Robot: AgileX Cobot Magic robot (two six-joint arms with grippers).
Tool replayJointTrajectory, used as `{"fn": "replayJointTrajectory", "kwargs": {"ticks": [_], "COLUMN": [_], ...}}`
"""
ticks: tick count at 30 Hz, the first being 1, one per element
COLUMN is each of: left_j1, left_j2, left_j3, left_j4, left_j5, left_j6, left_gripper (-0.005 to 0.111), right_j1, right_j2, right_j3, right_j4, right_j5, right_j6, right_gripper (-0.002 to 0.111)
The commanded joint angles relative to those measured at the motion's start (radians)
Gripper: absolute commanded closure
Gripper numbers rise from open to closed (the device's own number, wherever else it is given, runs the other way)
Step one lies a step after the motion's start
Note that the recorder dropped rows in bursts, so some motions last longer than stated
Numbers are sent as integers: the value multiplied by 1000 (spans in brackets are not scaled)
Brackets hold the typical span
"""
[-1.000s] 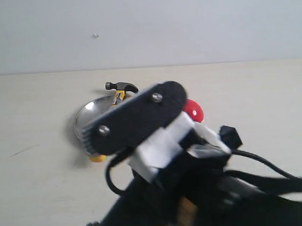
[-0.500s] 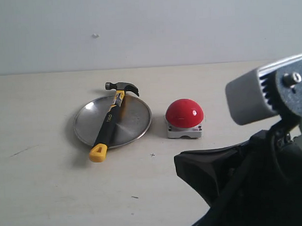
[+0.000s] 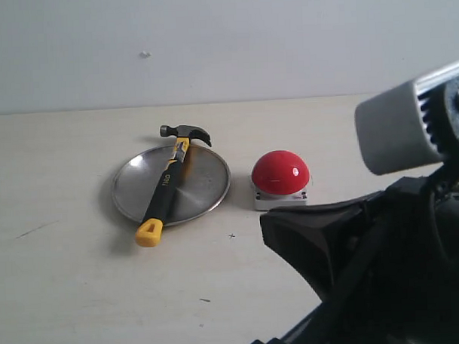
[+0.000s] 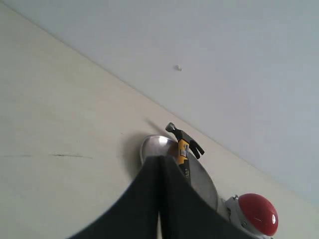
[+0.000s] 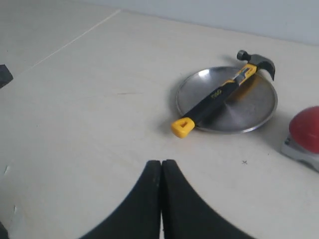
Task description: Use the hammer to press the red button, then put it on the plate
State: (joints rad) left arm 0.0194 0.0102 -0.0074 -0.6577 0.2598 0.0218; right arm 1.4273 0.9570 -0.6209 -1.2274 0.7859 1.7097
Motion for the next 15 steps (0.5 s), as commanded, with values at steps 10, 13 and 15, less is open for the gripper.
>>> {"fn": "replayJointTrajectory", "kwargs": {"ticks": [10,13,15], "left_j1": [0,0,0], "left_j2": [3,3,3], "left_j3": [4,4,4], "left_j4": [0,0,0], "left_j5": [-4,-4,-4], "left_j6": [4,4,4], "left_gripper": [107,107,107], "right_j1": [-464,-801,-1022], "right_j2": [-271,-432,-552], "right_j3": [128,287,390], "right_j4": [-9,-25,-23], "right_j5": [-328,-593,-667], "right_j6": [-71,-67,-64], "right_gripper": [108,108,108]}}
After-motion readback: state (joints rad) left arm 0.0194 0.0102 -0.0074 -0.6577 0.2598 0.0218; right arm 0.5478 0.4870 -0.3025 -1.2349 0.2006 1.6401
